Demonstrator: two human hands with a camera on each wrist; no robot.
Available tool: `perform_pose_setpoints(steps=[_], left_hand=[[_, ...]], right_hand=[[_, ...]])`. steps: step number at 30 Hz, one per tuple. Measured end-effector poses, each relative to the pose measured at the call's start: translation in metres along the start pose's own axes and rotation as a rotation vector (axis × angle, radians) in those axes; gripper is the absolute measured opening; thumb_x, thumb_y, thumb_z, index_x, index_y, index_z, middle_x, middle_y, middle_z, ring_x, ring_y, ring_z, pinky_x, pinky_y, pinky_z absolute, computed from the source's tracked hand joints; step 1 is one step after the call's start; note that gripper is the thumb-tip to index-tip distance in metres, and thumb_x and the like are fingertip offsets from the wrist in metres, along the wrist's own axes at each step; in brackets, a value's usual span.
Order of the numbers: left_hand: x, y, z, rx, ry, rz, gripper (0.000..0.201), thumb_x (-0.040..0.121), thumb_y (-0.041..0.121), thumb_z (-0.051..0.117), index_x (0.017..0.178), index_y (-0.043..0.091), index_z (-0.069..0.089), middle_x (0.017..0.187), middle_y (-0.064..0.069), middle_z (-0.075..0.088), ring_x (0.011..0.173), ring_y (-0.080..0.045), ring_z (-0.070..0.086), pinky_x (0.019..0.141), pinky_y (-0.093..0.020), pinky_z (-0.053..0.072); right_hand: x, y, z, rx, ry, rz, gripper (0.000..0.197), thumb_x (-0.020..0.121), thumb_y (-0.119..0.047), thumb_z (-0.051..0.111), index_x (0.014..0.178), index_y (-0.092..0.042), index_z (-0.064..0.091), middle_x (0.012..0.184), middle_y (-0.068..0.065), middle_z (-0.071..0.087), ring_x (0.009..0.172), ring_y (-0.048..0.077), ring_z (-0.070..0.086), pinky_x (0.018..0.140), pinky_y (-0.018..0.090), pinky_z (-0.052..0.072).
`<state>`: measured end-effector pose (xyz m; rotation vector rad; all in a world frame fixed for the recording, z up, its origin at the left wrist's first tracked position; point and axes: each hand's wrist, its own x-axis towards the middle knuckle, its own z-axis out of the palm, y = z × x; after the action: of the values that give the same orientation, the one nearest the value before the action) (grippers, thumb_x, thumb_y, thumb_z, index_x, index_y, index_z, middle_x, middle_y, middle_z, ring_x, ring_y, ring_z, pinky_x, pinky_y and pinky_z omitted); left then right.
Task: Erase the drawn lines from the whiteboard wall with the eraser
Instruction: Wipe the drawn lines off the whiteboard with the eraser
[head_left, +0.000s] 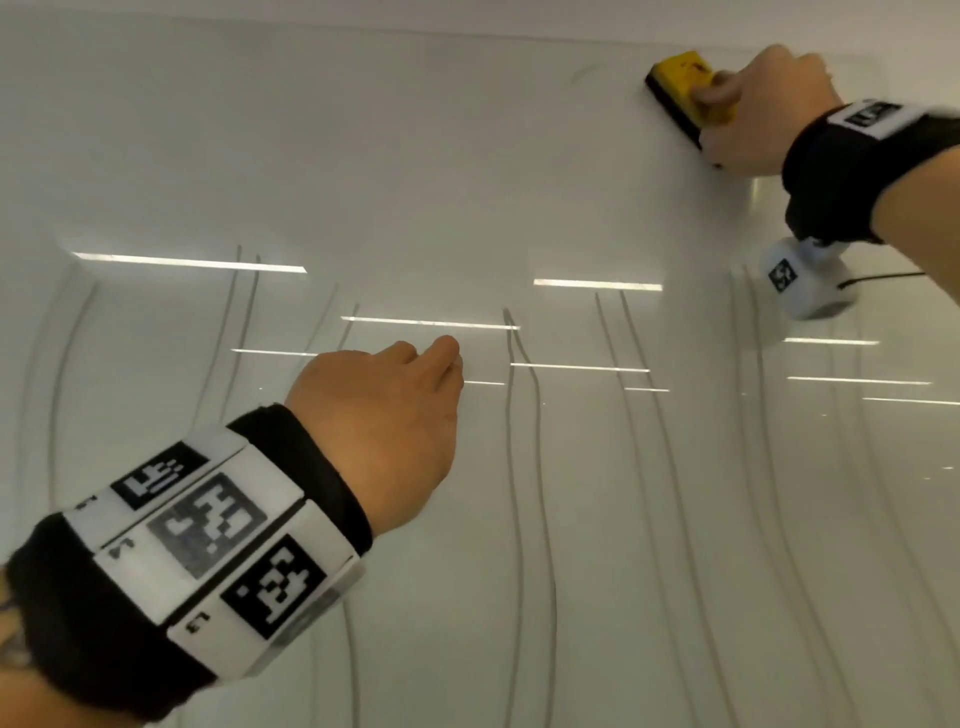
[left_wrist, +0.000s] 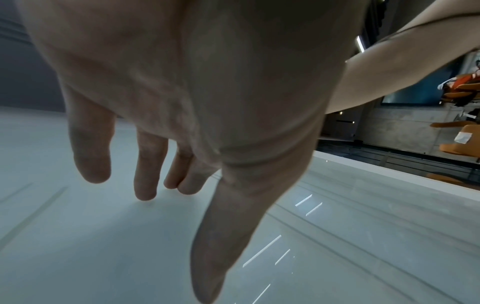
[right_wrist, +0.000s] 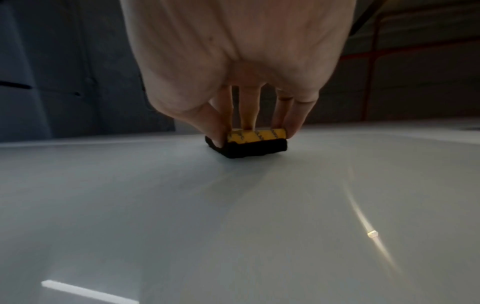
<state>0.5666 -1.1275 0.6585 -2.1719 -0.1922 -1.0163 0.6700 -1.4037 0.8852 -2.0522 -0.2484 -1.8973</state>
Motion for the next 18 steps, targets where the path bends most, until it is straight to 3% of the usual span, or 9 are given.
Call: perform_pose_setpoints(steps=[3, 5, 7, 9, 11, 13, 15, 18], left_hand=[[-0.001, 0.0, 0.001, -0.007, 0.021, 0.007, 0.065, 0.099, 0.013, 0.034, 0.158, 0.007, 0.008, 0.159, -0.001, 0.013, 0.117, -0.019, 0.048, 0.068, -0.03, 0.035], [0.001, -0.002, 0.002, -0.025, 0.028, 0.004, 0.068, 0.1, 0.014, 0.034, 0.16, 0.008, 0.002, 0.161, 0.0, 0.011, 0.122, -0.019, 0.046, 0.072, -0.031, 0.037], [0.0, -0.004, 0.001, -0.043, -0.002, -0.01, 0.072, 0.101, 0.017, 0.037, 0.16, 0.009, -0.003, 0.163, 0.001, 0.006, 0.128, -0.019, 0.043, 0.072, -0.031, 0.038], [0.0, -0.004, 0.002, -0.033, -0.006, -0.017, 0.074, 0.101, 0.022, 0.04, 0.16, 0.008, -0.002, 0.162, 0.001, 0.006, 0.126, -0.018, 0.043, 0.064, -0.028, 0.037], [0.0, -0.004, 0.003, -0.02, -0.01, -0.02, 0.075, 0.101, 0.025, 0.043, 0.16, 0.009, 0.0, 0.162, 0.002, 0.006, 0.124, -0.017, 0.045, 0.061, -0.026, 0.036], [0.001, -0.003, 0.002, -0.013, -0.028, -0.022, 0.076, 0.101, 0.024, 0.043, 0.16, 0.009, -0.001, 0.162, 0.002, 0.004, 0.125, -0.017, 0.044, 0.072, -0.028, 0.045], [0.002, -0.002, -0.001, -0.01, -0.054, -0.015, 0.076, 0.102, 0.022, 0.042, 0.16, 0.008, -0.004, 0.163, 0.001, 0.001, 0.128, -0.018, 0.041, 0.08, -0.03, 0.047], [0.003, -0.001, -0.002, -0.009, -0.07, -0.014, 0.076, 0.101, 0.021, 0.041, 0.16, 0.008, -0.005, 0.164, 0.0, 0.0, 0.128, -0.018, 0.041, 0.074, -0.031, 0.043]], right_hand=[[0.017, -0.038, 0.001, 0.028, 0.041, 0.034, 0.043, 0.097, -0.031, 0.06, 0.129, -0.003, 0.059, 0.121, 0.029, 0.063, 0.105, 0.048, 0.064, 0.089, 0.052, 0.054], [0.018, -0.073, 0.006, 0.044, 0.051, -0.057, 0.04, 0.1, -0.027, 0.057, 0.13, 0.0, 0.058, 0.123, 0.029, 0.062, 0.108, 0.047, 0.062, 0.091, 0.052, 0.053], [0.007, -0.092, 0.013, 0.012, -0.006, -0.223, 0.044, 0.1, -0.026, 0.056, 0.141, -0.009, 0.055, 0.138, 0.024, 0.056, 0.121, 0.046, 0.056, 0.103, 0.052, 0.05], [-0.011, -0.082, 0.021, -0.062, -0.087, -0.415, 0.051, 0.1, -0.029, 0.054, 0.15, -0.025, 0.048, 0.154, 0.014, 0.045, 0.133, 0.047, 0.046, 0.112, 0.051, 0.042], [-0.02, -0.053, 0.025, -0.087, -0.088, -0.476, 0.053, 0.099, -0.037, 0.051, 0.151, -0.037, 0.044, 0.157, 0.007, 0.043, 0.13, 0.048, 0.048, 0.112, 0.052, 0.042], [-0.016, -0.025, 0.021, -0.079, -0.044, -0.369, 0.054, 0.097, -0.037, 0.055, 0.15, -0.035, 0.046, 0.152, 0.009, 0.049, 0.125, 0.046, 0.053, 0.108, 0.051, 0.046], [0.002, -0.018, 0.016, -0.062, 0.027, -0.162, 0.052, 0.095, -0.034, 0.061, 0.145, -0.021, 0.053, 0.141, 0.017, 0.056, 0.118, 0.046, 0.058, 0.1, 0.049, 0.052], [0.018, -0.051, 0.011, 0.01, 0.054, -0.053, 0.039, 0.098, -0.025, 0.059, 0.129, -0.002, 0.056, 0.122, 0.029, 0.061, 0.104, 0.049, 0.062, 0.092, 0.056, 0.055]])
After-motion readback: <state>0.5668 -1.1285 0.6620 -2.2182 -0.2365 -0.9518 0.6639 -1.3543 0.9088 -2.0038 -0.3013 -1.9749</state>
